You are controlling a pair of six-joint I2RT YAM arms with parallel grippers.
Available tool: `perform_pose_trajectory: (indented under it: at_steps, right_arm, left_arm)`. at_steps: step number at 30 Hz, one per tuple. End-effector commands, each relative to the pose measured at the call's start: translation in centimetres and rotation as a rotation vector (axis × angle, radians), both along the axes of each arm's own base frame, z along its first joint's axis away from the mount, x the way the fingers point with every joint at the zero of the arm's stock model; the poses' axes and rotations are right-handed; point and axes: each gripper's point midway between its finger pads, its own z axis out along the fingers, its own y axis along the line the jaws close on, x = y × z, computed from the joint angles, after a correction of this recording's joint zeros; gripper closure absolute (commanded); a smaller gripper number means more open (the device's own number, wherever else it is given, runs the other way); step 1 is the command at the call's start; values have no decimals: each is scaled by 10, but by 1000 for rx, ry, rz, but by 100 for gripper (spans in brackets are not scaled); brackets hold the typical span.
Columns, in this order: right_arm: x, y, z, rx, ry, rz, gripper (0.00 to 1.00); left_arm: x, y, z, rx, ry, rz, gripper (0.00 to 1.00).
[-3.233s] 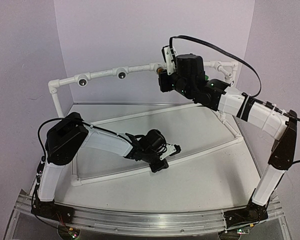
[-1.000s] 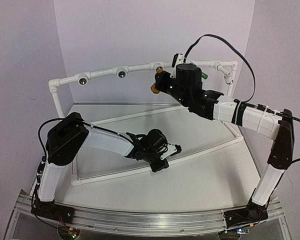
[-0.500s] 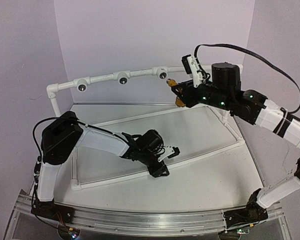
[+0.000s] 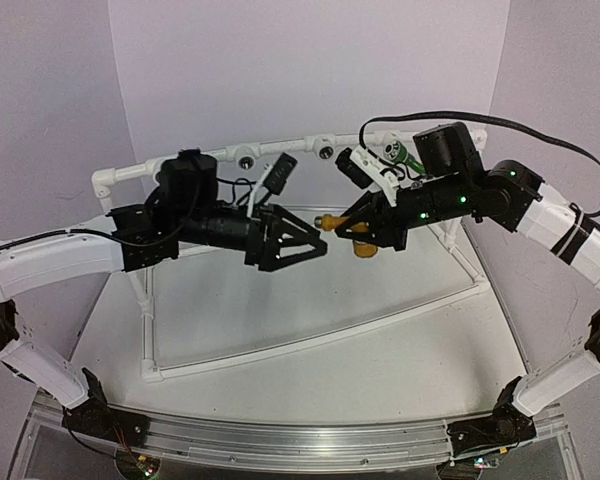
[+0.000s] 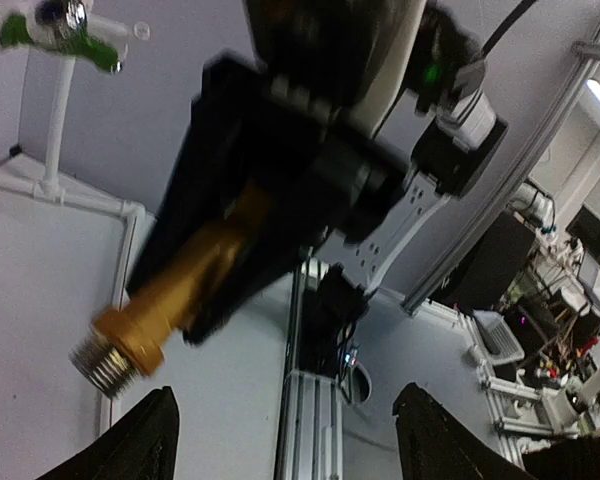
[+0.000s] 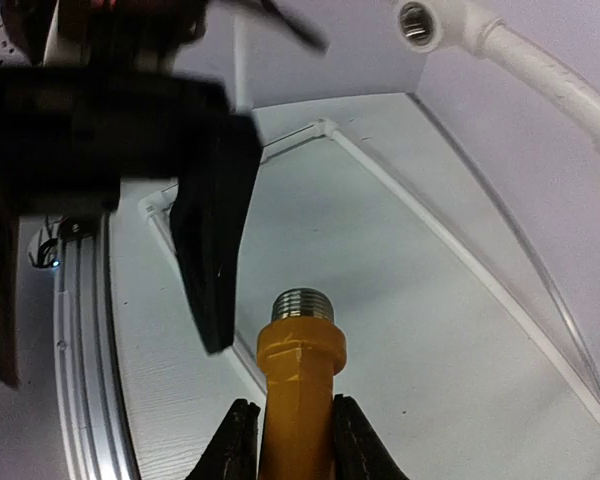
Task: Install the water faucets
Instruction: Pass from the right arm to the left, then pass from the left arm to the right
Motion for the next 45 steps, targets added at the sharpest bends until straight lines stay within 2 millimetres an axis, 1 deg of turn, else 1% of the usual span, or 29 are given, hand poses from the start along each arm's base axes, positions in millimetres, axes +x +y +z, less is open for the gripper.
perform_pose_trajectory:
  at_steps: [1, 2, 4, 5, 7, 10, 12, 13, 16, 19, 21, 22, 23, 24, 25, 26, 27, 28, 30, 33, 35, 36, 37, 39, 42, 44, 45]
  right_arm:
    - [-35, 13, 20, 76, 52, 201, 100]
    - [-39, 14, 24, 89, 58, 222, 100]
    - [-47, 16, 30, 117, 79, 265, 100]
    - [-51, 17, 33, 129, 91, 285, 100]
    - [-57, 20, 35, 146, 109, 320, 100]
    - [-60, 25, 37, 178, 123, 351, 100]
    - [-58, 28, 37, 183, 134, 354, 100]
    - [-56, 30, 35, 180, 138, 351, 100]
    - [-53, 32, 32, 179, 144, 341, 100]
    - [-49, 36, 29, 190, 155, 334, 100]
    - [-46, 37, 22, 180, 173, 311, 99]
    - [-41, 37, 18, 171, 183, 278, 89]
    - [-36, 36, 14, 175, 197, 234, 72]
    - [-31, 36, 12, 194, 208, 192, 52]
    - [-27, 37, 12, 237, 207, 165, 36]
    - [-27, 37, 15, 286, 234, 143, 26]
    - [-27, 37, 19, 335, 261, 129, 19]
    - [-28, 36, 22, 373, 271, 128, 16]
    - [-29, 35, 30, 431, 293, 130, 15]
    - [-34, 39, 39, 472, 337, 172, 23]
    - [-35, 43, 37, 469, 367, 190, 28]
    - [-34, 43, 35, 467, 371, 187, 28]
    - [-33, 43, 32, 466, 375, 178, 28]
    - [-28, 42, 29, 472, 372, 142, 25]
    - [-17, 34, 36, 531, 336, 78, 18]
    - [-15, 31, 39, 546, 329, 70, 17]
    - [-15, 31, 39, 547, 333, 73, 19]
  left_arm:
    - [5, 13, 23, -123, 153, 33, 23]
    - [6, 16, 28, -142, 157, 50, 22]
    - [7, 20, 36, -178, 181, 69, 17]
    - [5, 20, 41, -195, 189, 58, 15]
    - [2, 16, 44, -197, 208, 21, 12]
    - [4, 7, 38, -180, 231, -8, 12]
    - [-1, 3, 36, -174, 242, -56, 20]
    - [-3, 2, 38, -180, 241, -74, 27]
    - [-7, 3, 37, -185, 245, -104, 42]
    - [-7, 5, 38, -195, 237, -101, 68]
    - [-7, 9, 40, -212, 226, -98, 87]
    - [-5, 12, 42, -224, 219, -88, 94]
    - [-5, 16, 46, -244, 207, -80, 98]
    - [-4, 20, 50, -265, 196, -73, 100]
    - [-4, 24, 53, -282, 192, -67, 100]
    - [-2, 28, 55, -301, 190, -60, 100]
    - [0, 31, 55, -309, 199, -57, 100]
    - [1, 34, 58, -320, 202, -58, 100]
    - [0, 36, 60, -330, 200, -64, 100]
    - [-1, 37, 60, -331, 205, -70, 100]
    - [-1, 38, 61, -337, 205, -74, 100]
    - [-3, 38, 62, -343, 202, -80, 100]
    - [-4, 40, 65, -352, 197, -84, 100]
    - [-6, 43, 68, -365, 191, -87, 100]
    - [-9, 47, 70, -373, 183, -84, 100]
    - [-10, 48, 70, -375, 181, -83, 100]
    - [-11, 49, 71, -376, 180, -84, 100]
